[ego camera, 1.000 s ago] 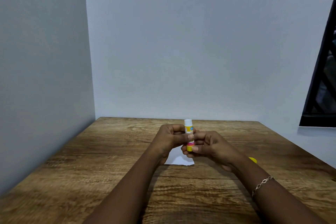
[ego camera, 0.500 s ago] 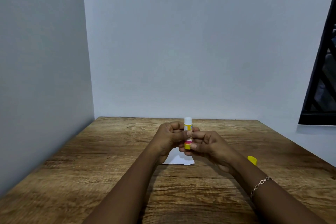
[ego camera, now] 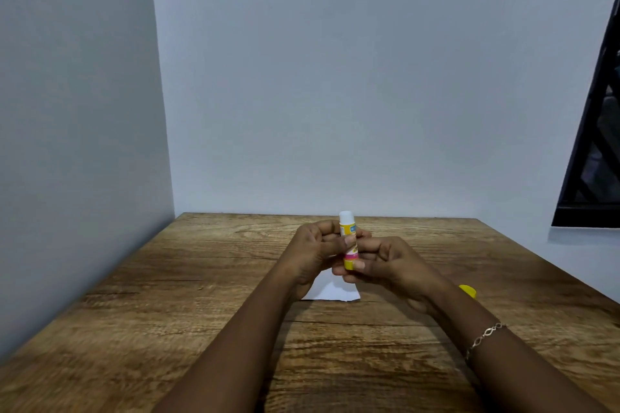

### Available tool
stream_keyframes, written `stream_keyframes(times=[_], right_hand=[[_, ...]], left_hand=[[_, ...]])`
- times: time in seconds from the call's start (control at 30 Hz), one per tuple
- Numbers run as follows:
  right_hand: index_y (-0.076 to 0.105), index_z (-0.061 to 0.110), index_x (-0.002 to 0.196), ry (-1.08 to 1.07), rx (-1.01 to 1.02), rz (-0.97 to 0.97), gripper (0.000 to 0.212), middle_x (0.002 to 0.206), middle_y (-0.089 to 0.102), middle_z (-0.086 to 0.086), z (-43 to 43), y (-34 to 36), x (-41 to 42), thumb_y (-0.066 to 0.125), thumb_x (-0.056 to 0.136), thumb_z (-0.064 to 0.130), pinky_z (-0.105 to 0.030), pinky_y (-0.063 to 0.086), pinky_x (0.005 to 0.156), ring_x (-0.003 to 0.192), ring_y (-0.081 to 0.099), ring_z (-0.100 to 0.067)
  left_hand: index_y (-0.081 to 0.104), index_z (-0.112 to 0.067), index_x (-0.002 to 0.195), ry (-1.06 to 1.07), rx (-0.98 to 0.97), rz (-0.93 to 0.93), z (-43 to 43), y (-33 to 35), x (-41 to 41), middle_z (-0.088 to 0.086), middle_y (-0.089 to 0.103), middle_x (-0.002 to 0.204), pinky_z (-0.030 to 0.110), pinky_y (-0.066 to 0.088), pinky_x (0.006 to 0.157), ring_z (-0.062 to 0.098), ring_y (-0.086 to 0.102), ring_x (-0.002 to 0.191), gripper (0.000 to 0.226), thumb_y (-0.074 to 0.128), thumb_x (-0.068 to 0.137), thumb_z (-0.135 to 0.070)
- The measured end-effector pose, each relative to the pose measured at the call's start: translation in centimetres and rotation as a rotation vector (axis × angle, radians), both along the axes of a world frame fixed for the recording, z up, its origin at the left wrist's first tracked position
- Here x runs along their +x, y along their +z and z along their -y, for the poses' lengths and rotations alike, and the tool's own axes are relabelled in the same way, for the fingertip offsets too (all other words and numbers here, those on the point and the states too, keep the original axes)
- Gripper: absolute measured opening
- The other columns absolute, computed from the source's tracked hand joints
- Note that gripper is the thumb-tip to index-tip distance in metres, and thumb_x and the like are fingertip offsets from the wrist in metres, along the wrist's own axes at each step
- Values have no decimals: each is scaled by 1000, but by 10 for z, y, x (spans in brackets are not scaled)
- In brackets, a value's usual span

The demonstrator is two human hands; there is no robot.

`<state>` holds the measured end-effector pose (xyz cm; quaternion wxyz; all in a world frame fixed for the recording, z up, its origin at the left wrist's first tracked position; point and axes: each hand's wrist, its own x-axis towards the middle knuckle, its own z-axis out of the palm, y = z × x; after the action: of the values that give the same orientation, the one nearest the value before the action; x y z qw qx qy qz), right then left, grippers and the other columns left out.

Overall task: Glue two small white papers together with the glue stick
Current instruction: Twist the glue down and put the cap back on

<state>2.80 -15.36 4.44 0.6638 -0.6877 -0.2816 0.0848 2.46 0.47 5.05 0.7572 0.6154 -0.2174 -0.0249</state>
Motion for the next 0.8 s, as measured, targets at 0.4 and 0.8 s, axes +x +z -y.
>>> stream_keyframes(times=[0.4,0.8], right_hand=[[66,13,84,-159,-108,204,33,69,62,1,-14,1,-5,70,65,-13,-20,47,56,63,57,-9],[60,26,96,-296,-504,465,42,70,54,16,-10,13,-12,78,64,4,-7,38,55,57,51,11]], left_hand=[[52,-2,82,172,-30,-1,12,-2,-5,6,65,60,20,53,55,12,65,51,19,68,75,5],[42,-11,67,269,-106,-1,22,0,-9,-5,63,48,20,53,49,6,64,48,33,69,73,6]])
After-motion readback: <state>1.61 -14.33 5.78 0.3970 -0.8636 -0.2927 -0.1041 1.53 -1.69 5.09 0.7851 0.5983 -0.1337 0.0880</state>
